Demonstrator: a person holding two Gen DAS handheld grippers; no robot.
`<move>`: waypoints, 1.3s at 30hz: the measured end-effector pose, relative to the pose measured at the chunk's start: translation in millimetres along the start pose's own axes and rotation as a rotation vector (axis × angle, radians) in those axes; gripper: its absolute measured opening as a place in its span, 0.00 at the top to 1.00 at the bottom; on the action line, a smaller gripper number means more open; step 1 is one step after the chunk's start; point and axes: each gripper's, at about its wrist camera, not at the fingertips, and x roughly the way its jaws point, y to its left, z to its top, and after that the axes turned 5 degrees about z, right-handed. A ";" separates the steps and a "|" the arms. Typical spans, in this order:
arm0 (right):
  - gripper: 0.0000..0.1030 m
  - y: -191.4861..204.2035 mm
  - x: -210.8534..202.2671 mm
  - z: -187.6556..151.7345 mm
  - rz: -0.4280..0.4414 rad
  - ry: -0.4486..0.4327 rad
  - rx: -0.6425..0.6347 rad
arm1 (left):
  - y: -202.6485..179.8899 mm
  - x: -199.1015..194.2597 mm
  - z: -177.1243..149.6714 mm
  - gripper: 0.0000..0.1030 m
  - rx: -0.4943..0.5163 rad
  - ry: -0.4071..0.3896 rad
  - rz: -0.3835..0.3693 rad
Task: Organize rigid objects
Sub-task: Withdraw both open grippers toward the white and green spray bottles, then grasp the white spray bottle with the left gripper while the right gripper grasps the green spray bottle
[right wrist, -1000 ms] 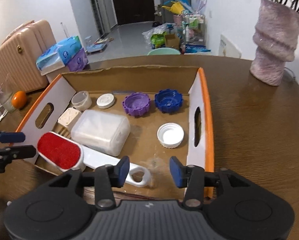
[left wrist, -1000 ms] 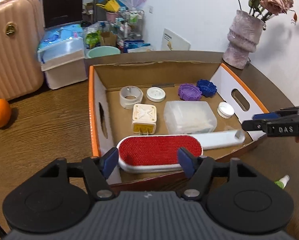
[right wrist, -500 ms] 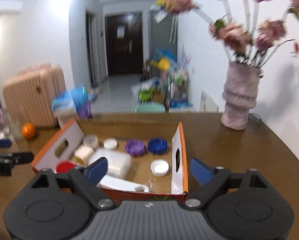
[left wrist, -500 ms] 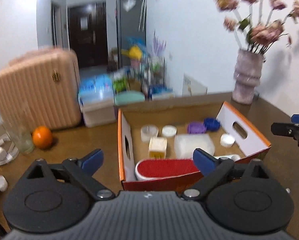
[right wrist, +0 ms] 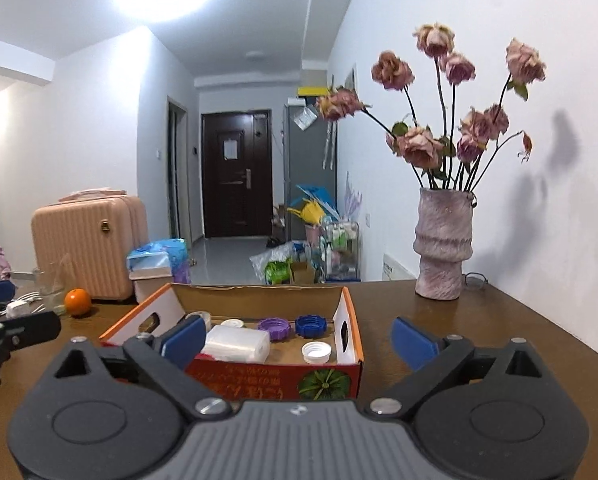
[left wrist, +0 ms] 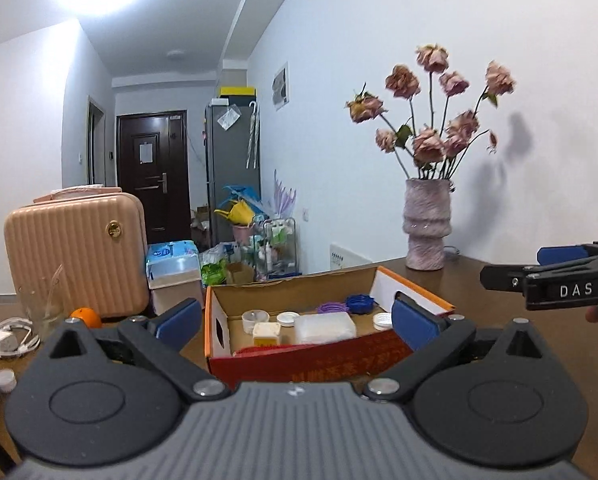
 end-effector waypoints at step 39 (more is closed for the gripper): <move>0.01 42.7 -129.1 -134.4 0.032 0.049 -0.085 | 21.0 -132.7 -105.0 0.00 -0.081 0.083 0.019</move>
